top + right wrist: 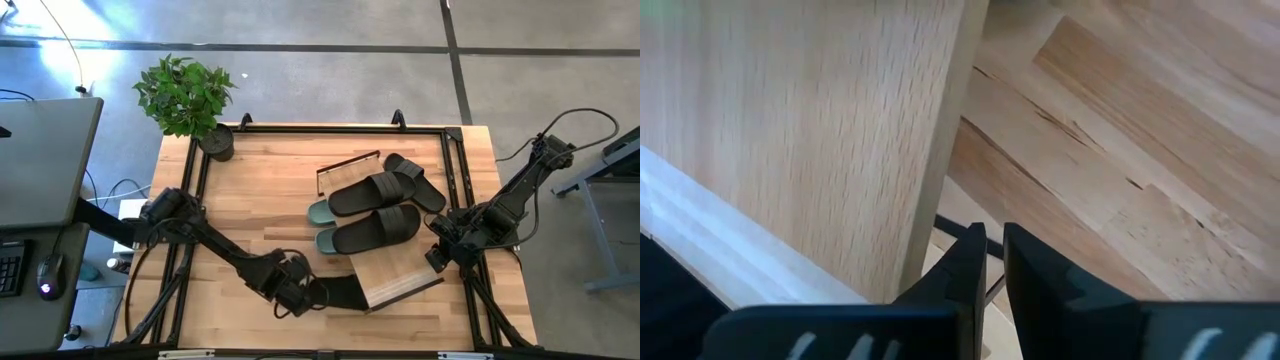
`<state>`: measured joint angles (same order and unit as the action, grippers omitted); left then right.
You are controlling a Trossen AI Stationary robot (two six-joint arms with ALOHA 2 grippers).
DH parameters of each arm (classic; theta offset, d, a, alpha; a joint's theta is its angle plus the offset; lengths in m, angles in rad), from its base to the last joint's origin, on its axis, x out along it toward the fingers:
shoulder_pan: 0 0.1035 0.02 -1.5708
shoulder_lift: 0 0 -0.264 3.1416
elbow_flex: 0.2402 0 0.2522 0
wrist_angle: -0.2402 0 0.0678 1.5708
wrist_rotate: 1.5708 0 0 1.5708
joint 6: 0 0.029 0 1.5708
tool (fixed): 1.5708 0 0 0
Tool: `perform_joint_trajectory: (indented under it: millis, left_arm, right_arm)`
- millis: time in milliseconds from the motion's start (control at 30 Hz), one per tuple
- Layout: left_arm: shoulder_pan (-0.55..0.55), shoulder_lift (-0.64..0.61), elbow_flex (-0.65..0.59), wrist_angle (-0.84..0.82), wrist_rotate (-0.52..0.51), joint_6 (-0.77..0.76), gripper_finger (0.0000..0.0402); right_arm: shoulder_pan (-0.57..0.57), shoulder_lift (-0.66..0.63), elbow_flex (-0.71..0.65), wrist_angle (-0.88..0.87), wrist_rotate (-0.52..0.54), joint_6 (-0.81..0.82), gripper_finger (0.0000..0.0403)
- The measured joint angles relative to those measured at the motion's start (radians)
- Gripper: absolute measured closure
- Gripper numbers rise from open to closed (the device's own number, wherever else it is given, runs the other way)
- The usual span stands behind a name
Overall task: Pick and place slides into the shelf
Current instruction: Put the black slides under the shelf
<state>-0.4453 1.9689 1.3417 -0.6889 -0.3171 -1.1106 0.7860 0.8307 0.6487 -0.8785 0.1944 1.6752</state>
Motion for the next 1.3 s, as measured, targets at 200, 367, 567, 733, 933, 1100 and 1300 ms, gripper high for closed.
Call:
perform_joint_trajectory:
  millis: [200, 367, 567, 733, 933, 1100, 1300]
  left_arm:
    - [0.007, 0.014, -0.001, 0.117, 0.009, 0.045, 0.0225]
    - [0.013, 0.043, -0.003, 0.156, 0.030, 0.052, 0.0225]
    - [0.013, 0.055, -0.002, 0.281, 0.034, 0.105, 0.0225]
    - [0.014, 0.065, -0.001, 0.401, 0.030, 0.135, 0.0225]
    - [0.033, 0.093, -0.001, 0.490, 0.017, 0.156, 0.0225]
    - [0.062, 0.138, 0.000, 0.606, 0.041, 0.213, 0.0225]
    - [0.073, 0.123, -0.001, 0.606, -0.016, 0.217, 0.0225]
  right_arm:
    - [0.000, 0.000, 0.000, -0.001, 0.000, 0.000, 0.0372]
    - [0.000, 0.000, 0.000, -0.002, -0.004, 0.000, 0.0372]
    - [0.000, 0.000, 0.000, -0.001, -0.006, 0.000, 0.0372]
    - [0.000, -0.001, 0.000, -0.001, -0.007, 0.000, 0.0372]
    - [0.000, -0.001, 0.000, -0.002, -0.009, -0.004, 0.0372]
    - [0.000, -0.002, 0.000, -0.003, -0.022, -0.017, 0.0372]
    - [0.000, -0.003, 0.000, -0.004, -0.077, -0.018, 0.0372]
